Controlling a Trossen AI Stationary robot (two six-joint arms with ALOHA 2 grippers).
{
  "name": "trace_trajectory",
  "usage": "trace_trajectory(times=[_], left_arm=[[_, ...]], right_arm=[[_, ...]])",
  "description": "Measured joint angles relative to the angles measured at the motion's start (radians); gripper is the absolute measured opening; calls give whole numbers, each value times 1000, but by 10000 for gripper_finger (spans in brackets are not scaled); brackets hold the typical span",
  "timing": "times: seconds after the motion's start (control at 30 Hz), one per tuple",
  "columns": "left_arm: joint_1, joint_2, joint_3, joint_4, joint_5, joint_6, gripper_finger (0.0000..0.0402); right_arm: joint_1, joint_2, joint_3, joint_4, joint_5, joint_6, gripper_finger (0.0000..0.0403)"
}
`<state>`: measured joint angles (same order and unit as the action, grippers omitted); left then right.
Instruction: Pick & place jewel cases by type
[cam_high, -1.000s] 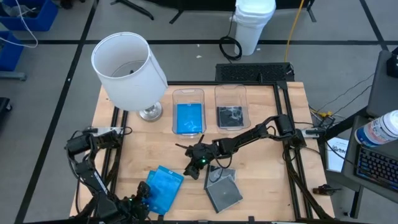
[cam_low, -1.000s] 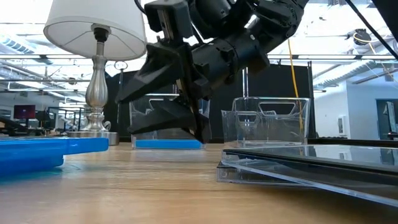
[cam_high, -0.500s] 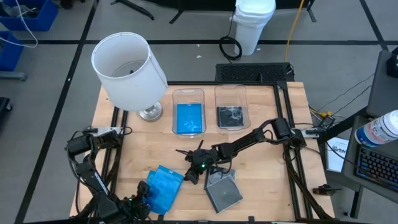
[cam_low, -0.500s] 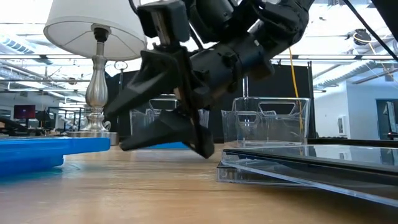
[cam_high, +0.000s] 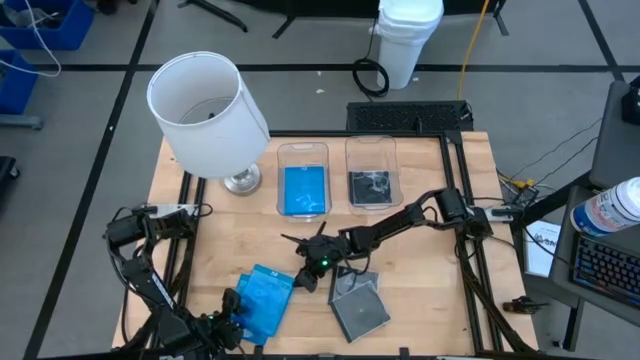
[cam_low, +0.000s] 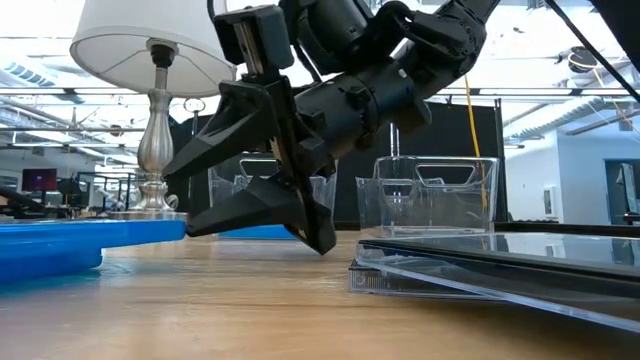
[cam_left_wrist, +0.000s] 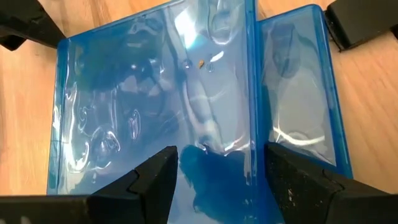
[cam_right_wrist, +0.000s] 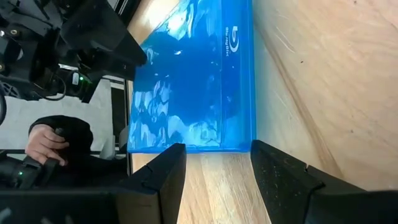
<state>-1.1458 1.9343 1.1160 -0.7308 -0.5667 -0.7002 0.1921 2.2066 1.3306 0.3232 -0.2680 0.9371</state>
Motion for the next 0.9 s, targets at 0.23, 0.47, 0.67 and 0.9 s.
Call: trace_trajectory(times=[0.23,0.47,0.67,0.9], left_arm=[[1,1,-1,0,2,-12,241],[1,2,-1,0,1,-13,241],[7,3,-2,1,-15,-6,241],[18,3,-2,5,-36,4,241]], right_arm=[[-8,2,57,-164,1,-65,174],[-16,3,86,-203,9,-88,174],[-3,5,86,-176,10,-82,174],[4,5,86,-160,6,-64,174]])
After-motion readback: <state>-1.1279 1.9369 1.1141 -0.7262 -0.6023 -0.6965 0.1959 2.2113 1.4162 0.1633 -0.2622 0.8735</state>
